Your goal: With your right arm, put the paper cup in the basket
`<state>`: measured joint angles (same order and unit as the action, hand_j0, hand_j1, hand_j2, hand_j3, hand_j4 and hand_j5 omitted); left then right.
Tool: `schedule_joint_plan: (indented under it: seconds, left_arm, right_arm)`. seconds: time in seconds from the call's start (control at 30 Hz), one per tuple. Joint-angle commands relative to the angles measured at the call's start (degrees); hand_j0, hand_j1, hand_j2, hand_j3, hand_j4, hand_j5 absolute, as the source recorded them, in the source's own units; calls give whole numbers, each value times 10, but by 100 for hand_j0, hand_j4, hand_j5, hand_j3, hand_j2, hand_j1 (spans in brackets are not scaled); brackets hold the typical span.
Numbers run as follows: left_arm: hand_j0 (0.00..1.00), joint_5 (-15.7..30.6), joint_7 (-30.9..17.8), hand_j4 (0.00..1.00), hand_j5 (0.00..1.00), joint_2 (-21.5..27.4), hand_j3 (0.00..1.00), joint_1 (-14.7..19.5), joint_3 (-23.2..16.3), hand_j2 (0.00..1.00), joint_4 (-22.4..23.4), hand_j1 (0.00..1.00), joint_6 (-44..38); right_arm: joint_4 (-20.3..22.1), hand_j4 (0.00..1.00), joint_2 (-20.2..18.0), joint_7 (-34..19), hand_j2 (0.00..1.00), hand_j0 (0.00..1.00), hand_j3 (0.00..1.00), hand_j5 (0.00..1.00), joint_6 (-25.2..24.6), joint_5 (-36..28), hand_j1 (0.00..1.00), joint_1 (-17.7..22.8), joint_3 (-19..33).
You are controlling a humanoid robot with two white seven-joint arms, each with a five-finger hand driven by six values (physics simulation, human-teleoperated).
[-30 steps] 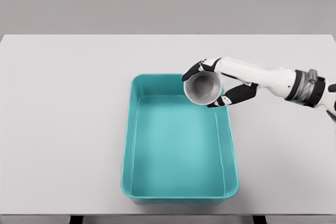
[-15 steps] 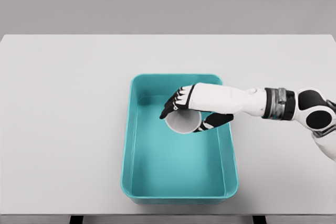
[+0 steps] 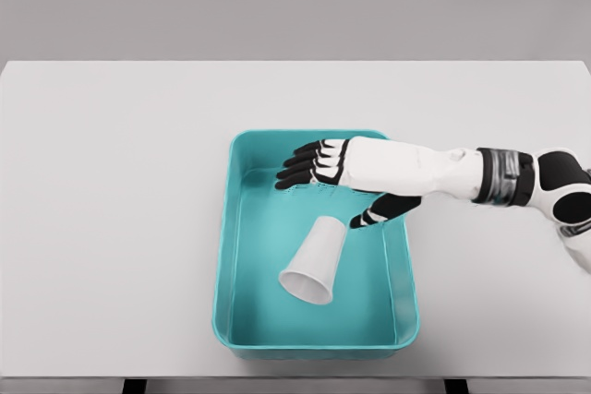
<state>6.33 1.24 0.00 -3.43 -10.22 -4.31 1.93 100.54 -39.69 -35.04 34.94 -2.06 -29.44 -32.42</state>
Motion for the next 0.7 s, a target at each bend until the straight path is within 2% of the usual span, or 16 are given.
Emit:
schedule_joint_plan:
  seconds: [0.0, 0.07, 0.13, 0.17, 0.27, 0.4, 0.67]
  left_arm:
    - [100, 0, 0, 100, 100, 0, 100, 0, 0, 100, 0, 100, 0]
    - [100, 0, 0, 100, 100, 0, 100, 0, -1, 100, 0, 100, 0]
    - [100, 0, 0, 100, 100, 0, 100, 0, 0, 100, 0, 100, 0]
    - [100, 0, 0, 100, 100, 0, 100, 0, -1, 100, 0, 100, 0]
    - [100, 0, 0, 100, 100, 0, 100, 0, 0, 100, 0, 100, 0]
    - [100, 0, 0, 100, 100, 0, 100, 0, 0, 100, 0, 100, 0]
    - [100, 0, 0, 100, 100, 0, 100, 0, 0, 100, 0, 100, 0]
  right_arm:
    - [0, 100, -14, 0, 100, 100, 100, 100, 1, -107, 100, 1, 59]
    - [0, 100, -44, 0, 100, 100, 100, 100, 1, -214, 100, 14, 114]
    - [-1, 100, -65, 0, 100, 100, 100, 100, 1, -296, 100, 34, 162]
    - [-1, 100, -75, 0, 100, 100, 100, 100, 1, -305, 100, 52, 184]
    - [-4, 100, -77, 0, 100, 100, 100, 100, 1, -298, 100, 139, 239]
    - [-6, 100, -67, 0, 100, 100, 100, 100, 1, -221, 100, 236, 322]
    - [-9, 100, -65, 0, 100, 100, 100, 100, 1, -208, 100, 242, 324]
